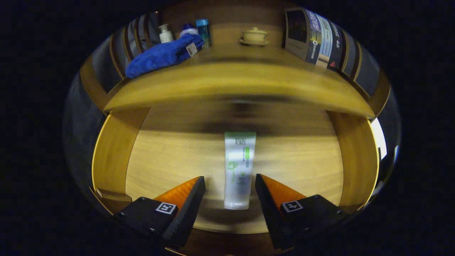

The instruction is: Pull open the drawer, take out the items inside it, and place them on the countertop above the cabinet.

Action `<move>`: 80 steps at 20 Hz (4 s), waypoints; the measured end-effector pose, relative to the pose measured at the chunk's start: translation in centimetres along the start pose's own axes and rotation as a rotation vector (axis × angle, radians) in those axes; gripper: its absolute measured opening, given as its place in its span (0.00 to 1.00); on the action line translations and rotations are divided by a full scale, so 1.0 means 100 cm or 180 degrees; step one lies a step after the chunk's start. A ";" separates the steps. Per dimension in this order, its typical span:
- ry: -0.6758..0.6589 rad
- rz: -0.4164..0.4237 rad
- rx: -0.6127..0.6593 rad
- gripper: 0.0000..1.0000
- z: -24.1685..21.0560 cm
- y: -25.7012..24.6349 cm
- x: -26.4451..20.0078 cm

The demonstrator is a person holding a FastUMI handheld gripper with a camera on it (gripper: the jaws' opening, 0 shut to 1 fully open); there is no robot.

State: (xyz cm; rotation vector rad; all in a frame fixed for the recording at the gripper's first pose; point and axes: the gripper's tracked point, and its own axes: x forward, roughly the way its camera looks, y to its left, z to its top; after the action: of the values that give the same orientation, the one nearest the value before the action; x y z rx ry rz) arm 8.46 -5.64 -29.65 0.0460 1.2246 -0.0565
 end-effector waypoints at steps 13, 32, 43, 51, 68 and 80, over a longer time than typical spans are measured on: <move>-0.0408 0.0294 0.0025 0.49 -0.004 0.000 -0.067; -0.1850 0.0043 0.0354 0.49 0.171 -0.023 -0.059; -0.2012 -0.0181 0.0263 0.81 0.176 -0.019 -0.043; -0.2569 0.0005 0.0372 0.99 0.166 -0.008 -0.142; -0.3205 -0.0127 0.0018 0.98 -0.061 0.016 -0.163; -0.2832 0.0010 0.0281 1.00 -0.089 -0.005 -0.126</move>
State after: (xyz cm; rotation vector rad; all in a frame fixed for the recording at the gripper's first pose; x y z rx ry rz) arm -4.19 -5.35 -20.79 0.0882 0.3321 -0.1137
